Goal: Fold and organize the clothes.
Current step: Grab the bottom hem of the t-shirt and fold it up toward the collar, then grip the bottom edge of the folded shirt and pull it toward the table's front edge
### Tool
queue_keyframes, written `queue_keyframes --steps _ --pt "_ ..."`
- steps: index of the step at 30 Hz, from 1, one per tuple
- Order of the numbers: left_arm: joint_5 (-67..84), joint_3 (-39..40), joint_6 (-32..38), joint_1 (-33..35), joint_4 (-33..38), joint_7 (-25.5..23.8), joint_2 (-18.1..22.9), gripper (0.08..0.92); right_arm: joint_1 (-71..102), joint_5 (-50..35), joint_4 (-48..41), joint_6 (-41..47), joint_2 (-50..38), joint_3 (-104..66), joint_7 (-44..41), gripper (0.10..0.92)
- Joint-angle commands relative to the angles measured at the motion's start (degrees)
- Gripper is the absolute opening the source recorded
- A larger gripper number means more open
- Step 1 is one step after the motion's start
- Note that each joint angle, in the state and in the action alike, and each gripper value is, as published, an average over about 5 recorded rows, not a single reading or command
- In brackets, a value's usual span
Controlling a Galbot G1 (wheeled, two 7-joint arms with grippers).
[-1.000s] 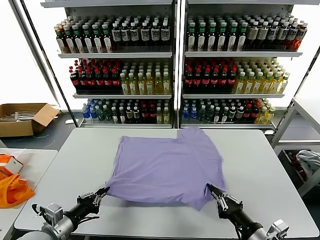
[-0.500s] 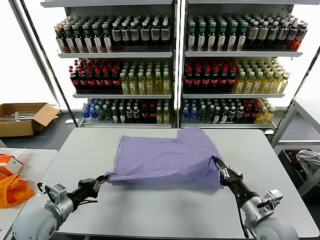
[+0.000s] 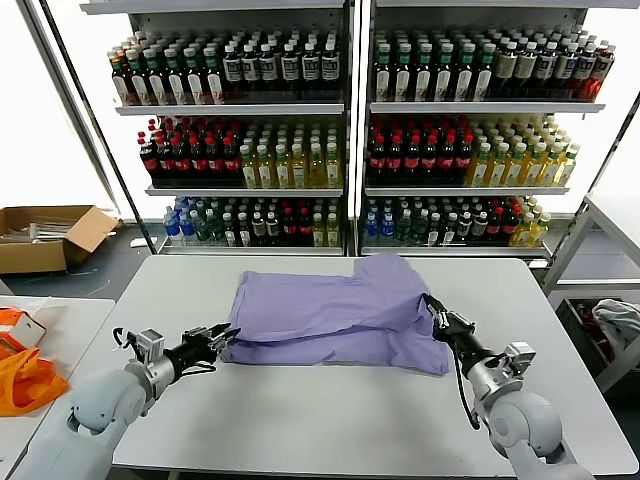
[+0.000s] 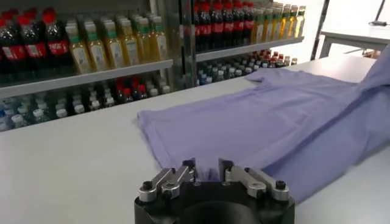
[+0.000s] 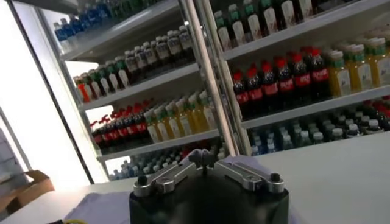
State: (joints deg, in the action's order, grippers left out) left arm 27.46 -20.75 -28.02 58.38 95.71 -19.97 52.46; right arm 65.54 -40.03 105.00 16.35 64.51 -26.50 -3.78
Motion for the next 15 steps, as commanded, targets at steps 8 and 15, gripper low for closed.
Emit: queue_keyframes --steps 8,15 --pt "0.41 -4.26 1.99 8.28 3.59 2.18 -0.73 0.687 7.01 14.34 8.16 6.17 -2.59 -4.76 8.4 0.458" --pt "-0.27 -3.38 1.96 9.63 3.51 3.3 2.23 0.817 15.28 14.71 9.9 8.62 -2.94 -5.14 8.29 0.657"
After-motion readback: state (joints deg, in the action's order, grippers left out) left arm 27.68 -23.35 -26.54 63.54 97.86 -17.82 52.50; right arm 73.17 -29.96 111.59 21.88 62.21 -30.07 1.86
